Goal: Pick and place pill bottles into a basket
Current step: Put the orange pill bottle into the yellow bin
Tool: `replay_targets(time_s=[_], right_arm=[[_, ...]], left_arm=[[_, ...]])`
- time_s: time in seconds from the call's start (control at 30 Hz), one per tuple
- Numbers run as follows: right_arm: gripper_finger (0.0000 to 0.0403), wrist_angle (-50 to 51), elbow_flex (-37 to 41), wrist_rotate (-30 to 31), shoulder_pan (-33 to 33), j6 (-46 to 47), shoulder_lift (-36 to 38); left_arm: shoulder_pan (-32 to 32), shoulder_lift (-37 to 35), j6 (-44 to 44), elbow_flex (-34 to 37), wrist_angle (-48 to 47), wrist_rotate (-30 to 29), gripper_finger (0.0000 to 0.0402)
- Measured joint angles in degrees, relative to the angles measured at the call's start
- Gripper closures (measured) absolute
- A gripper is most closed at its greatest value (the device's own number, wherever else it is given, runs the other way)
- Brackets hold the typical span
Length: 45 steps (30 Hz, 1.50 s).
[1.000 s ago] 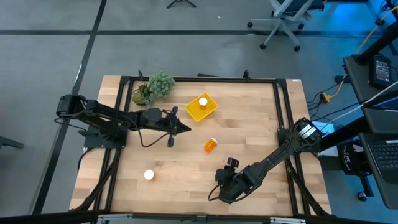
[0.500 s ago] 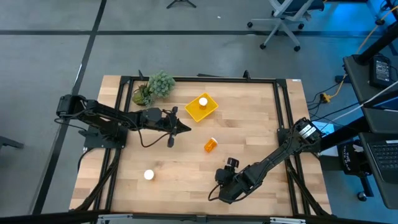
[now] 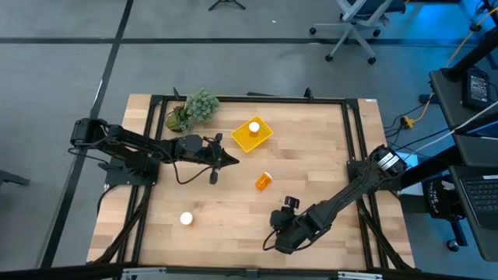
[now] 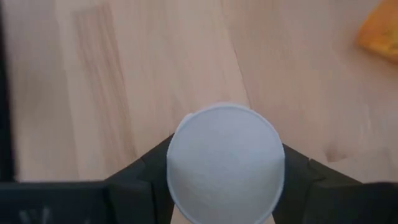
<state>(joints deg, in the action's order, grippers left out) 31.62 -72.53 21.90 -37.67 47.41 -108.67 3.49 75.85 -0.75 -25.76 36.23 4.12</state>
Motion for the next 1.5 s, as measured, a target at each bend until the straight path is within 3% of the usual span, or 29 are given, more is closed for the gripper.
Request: replay_targets(time_s=[0.77,1.3,1.5], right_arm=[[0.022,3.52,-0.04,3.51,4.14,-12.64,12.65],[0.022,0.57,-0.1,3.48,12.54,-22.7,12.83],[0.0219,-2.79,-0.11,-0.67,17.54,-29.48,12.83]], left_arm=[[0.02,0.0,0.0,0.0,-0.43,-0.02,0.0399],[0.02,-0.02,0.04,0.04,-2.54,-0.59,0.0397],[0.0,-0.01,0.04,0.04,-2.8,-0.67,0.0397]])
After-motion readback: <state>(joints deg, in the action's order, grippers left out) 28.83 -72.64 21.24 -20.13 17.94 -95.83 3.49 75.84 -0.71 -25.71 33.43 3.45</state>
